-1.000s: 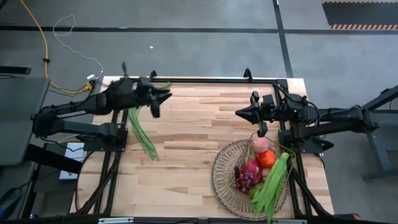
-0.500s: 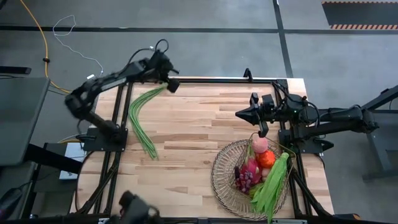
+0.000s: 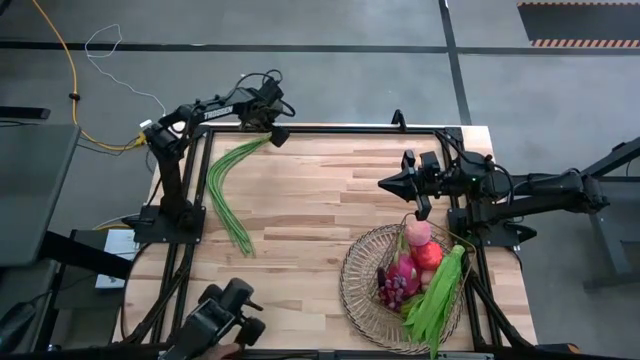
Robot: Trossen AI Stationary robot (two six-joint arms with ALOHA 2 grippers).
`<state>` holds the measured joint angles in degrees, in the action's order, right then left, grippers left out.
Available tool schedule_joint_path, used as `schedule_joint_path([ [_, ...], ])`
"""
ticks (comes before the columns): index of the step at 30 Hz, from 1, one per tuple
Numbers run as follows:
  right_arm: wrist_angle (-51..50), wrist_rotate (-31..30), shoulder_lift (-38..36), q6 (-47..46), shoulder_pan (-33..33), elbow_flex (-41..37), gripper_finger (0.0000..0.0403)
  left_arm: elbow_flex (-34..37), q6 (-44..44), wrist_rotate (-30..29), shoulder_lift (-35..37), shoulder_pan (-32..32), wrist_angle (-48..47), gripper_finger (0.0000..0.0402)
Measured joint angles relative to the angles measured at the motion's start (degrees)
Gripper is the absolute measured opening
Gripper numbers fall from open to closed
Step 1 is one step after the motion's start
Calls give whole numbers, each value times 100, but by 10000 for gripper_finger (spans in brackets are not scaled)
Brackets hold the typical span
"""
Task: Build produce basket
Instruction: Put the green beans into the wire basket
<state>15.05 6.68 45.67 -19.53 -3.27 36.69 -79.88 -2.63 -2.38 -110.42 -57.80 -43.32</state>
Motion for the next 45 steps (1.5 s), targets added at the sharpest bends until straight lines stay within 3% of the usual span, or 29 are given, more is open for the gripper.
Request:
schedule_joint_path([
  [9, -22, -234, 0, 2, 0, 0, 0, 0, -542, -251, -278, -4, -67, 331],
  [23, -24, -330, 2, 0, -2, 0, 0, 0, -344, -252, -653, -221, -123, 291],
  [29, -26, -330, 0, 2, -2, 0, 0, -26, -352, -187, -784, -247, -194, 217],
  [39, -26, -330, 2, 2, -2, 0, 0, -15, -190, -187, -844, -214, -218, 45],
  [42, -26, -330, 2, 2, -2, 0, 0, -13, -64, -193, -819, -208, -224, 18],
  [45, -26, -330, 2, 5, -2, 0, 0, 14, -43, -95, -689, -212, -165, 18],
])
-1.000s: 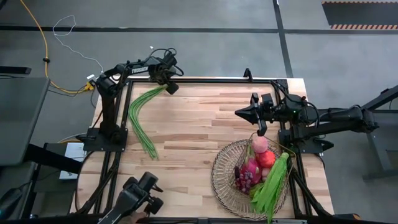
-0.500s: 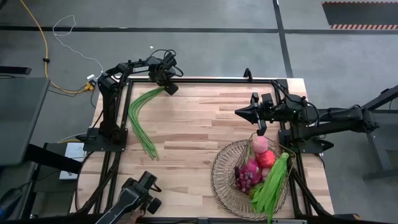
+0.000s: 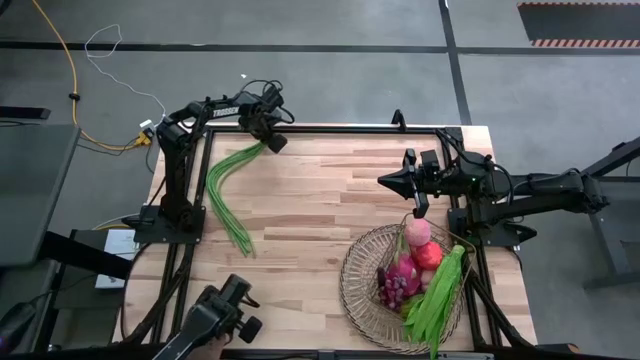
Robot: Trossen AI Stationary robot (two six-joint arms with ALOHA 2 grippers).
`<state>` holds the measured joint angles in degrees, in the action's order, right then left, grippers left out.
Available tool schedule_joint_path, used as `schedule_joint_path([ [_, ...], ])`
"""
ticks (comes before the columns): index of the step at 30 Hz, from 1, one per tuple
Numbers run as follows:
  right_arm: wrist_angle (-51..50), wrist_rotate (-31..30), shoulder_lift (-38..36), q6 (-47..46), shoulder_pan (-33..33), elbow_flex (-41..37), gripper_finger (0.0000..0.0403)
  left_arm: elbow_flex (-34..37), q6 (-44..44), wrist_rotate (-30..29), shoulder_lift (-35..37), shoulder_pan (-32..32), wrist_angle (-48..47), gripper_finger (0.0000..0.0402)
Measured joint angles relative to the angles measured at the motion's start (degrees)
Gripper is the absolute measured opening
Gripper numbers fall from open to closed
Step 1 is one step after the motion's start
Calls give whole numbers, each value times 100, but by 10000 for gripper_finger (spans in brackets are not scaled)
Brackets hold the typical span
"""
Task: Build produce basket
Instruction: Put the green beans into the wire basket
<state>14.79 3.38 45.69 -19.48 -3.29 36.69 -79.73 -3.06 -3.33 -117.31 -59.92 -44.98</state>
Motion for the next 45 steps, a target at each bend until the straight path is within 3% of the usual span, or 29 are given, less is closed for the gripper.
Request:
schedule_joint_path([
  [5, 0, 0, 0, 36, 0, 0, 0, -113, 50, 16, 668, -24, 1, 18],
  [15, 142, 1, 18, 3, 0, 0, 0, -128, 503, 1056, 3017, 87, 941, 18],
  [22, 764, 0, 149, 147, -89, 4, 0, -135, 806, 846, 4414, 743, 1498, 18],
  [27, 381, 0, 361, 176, -242, 421, 8, -135, 1467, 832, 4956, 1351, 2163, 17],
  [32, -993, -42, 876, 744, -372, 1411, 66, -258, 1897, 872, 5067, 2002, 2869, 17],
  [39, -2493, -181, 1717, 917, -508, 2714, 206, -1431, 1800, 865, 4594, 2489, 2839, 17],
  [45, -2719, -175, 2236, 944, -628, 3233, 288, -2301, 1611, 907, 4127, 2634, 2798, 17],
])
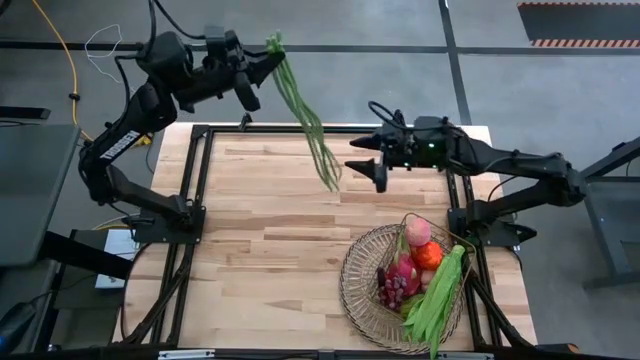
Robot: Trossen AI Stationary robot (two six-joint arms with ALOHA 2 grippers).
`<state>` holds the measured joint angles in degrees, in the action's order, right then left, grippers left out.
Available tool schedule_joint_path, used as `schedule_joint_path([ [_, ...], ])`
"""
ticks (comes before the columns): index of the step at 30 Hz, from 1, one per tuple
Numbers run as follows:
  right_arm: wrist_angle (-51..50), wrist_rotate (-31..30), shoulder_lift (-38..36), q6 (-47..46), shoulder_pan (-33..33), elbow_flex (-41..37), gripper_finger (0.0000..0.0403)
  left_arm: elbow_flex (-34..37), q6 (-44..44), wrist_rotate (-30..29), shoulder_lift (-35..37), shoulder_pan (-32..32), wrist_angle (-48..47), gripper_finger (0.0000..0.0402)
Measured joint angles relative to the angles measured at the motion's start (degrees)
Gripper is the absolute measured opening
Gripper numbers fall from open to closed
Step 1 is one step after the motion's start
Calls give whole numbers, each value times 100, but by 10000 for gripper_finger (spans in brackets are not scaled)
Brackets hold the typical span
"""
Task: Build produce basket
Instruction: Put the green beans into the wire basket
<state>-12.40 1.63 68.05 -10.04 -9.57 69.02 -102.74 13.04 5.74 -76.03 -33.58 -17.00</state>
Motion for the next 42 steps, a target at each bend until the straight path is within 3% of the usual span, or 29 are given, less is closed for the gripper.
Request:
schedule_joint_path([
  [10, 676, -310, 819, -79, -144, 39, 302, -778, 26, 370, -534, 183, 14, 19],
  [30, 3245, -466, 2588, -650, -170, 41, 302, -836, 28, 570, -815, 378, 148, 21],
  [42, 3332, -290, 2628, -486, -170, 41, 302, -836, -63, 570, -815, 436, 315, 20],
])
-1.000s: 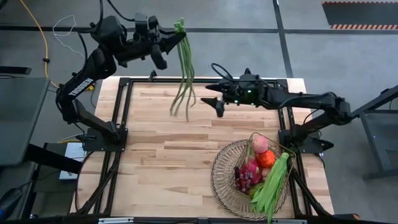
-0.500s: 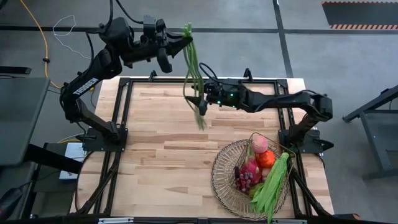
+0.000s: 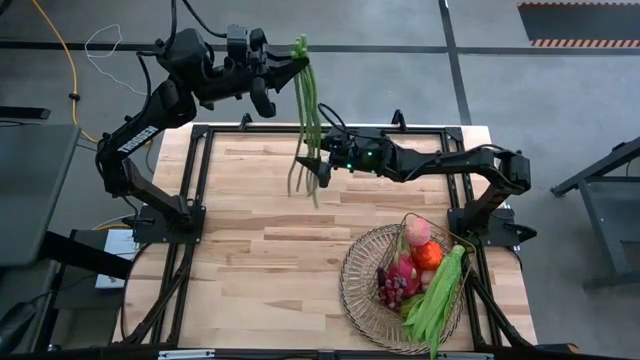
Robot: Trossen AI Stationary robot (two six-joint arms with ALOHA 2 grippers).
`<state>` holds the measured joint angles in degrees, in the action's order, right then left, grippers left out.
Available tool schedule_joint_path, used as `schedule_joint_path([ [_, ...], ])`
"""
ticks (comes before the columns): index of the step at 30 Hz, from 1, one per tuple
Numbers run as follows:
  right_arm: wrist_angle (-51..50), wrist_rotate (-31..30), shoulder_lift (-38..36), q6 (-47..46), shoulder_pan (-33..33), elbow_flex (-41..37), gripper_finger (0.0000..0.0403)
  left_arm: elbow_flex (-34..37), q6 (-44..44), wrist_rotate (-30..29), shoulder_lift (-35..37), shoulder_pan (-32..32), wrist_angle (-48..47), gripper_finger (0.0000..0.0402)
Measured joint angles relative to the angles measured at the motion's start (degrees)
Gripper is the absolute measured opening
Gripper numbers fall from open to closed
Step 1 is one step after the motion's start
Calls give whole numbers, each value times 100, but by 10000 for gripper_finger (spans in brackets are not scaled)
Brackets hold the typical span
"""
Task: Build produce basket
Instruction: Put the green beans into the wire basket
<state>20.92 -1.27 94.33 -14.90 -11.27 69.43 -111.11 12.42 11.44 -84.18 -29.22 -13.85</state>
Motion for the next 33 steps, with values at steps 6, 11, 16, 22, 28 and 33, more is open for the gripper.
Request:
schedule_joint_path([
  [6, -17, 91, 2, -54, 0, 0, 302, 0, 45, 0, 0, 1, 220, 20],
  [11, 50, 149, 2, -148, 4, 0, 302, 0, 132, 3, 2, 5, 502, 20],
  [16, 58, 237, 17, -175, 14, 0, 302, 0, 244, 28, 2, 10, 801, 20],
  [22, 76, 341, 19, -159, 81, 0, 302, 0, 355, 32, 3, 10, 1089, 21],
  [28, 78, 368, 19, -123, 148, 0, 296, 0, 366, 7, 4, 8, 1125, 21],
  [33, 76, 368, 19, -113, 195, 0, 272, 0, 392, -7, 4, 8, 1292, 21],
])
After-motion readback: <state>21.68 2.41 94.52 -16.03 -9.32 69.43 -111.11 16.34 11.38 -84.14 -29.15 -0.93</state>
